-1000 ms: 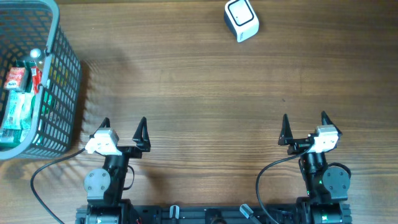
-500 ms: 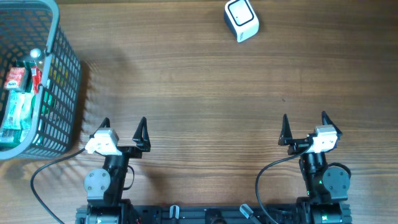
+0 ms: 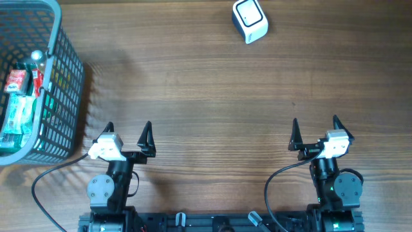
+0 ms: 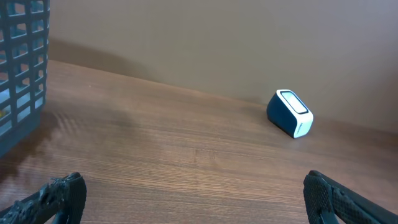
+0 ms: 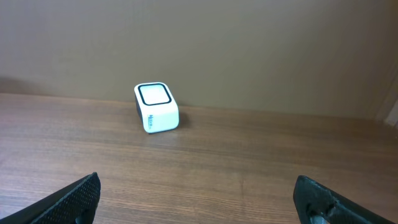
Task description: Scan the item barcode
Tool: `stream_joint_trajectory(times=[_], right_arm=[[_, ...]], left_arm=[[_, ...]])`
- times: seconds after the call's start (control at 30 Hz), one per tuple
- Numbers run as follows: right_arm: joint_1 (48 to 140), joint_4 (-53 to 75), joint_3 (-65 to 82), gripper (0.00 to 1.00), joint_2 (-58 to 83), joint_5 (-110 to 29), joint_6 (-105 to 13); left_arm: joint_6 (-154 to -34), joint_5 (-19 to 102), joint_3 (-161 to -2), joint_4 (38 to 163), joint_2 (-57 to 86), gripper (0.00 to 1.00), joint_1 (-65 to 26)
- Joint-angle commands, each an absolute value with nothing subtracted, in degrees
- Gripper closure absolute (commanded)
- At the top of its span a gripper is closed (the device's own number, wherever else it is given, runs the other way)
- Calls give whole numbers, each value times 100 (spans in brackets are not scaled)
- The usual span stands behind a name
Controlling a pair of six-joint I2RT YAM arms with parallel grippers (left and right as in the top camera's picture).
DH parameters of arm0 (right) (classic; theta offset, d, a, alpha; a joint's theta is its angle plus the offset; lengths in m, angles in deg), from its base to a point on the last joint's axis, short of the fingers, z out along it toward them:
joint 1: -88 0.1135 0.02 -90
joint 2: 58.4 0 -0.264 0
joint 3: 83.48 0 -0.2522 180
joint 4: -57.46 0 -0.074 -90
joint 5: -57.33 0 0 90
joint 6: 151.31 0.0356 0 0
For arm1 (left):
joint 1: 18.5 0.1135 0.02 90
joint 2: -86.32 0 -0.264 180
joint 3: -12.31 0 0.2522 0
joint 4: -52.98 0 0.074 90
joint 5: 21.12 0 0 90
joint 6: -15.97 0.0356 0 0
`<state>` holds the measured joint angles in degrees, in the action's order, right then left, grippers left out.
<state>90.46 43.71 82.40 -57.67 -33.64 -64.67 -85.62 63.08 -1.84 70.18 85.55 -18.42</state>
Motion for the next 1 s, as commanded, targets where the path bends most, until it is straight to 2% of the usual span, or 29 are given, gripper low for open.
stream_joint_trajectory(times=[0.0, 0.3, 0.37, 0.4, 0.43, 0.57, 0.7, 0.97], right_arm=[[9029, 4409, 8246, 0, -5782, -3233, -6569], [9029, 4409, 8246, 0, -5782, -3233, -6569], [9029, 4409, 8246, 0, -5782, -3233, -6569], [9029, 4409, 8246, 0, -5782, -3233, -6569], [9029, 4409, 8246, 0, -5782, -3233, -6569], [9029, 4409, 8246, 0, -5782, -3233, -6569], [9026, 4409, 8246, 0, -5782, -3233, -6569], [9029, 4409, 8246, 0, -5782, -3233, -6569]], left_arm=[[-8472, 6360, -177, 7070, 8599, 0, -1833], [-8525, 6196, -177, 7064, 8583, 0, -1833], [-8802, 5940, -177, 6895, 8583, 0, -1833], [-9452, 5468, -186, 6279, 8583, 0, -1833], [-9672, 5471, -295, 6275, 8579, 0, -1833], [-9685, 5475, -730, 6314, 8419, 0, -1833], [-9502, 5593, -1416, 6332, 7921, 0, -1831], [-9067, 5927, -3375, 7059, 5842, 0, -1833]])
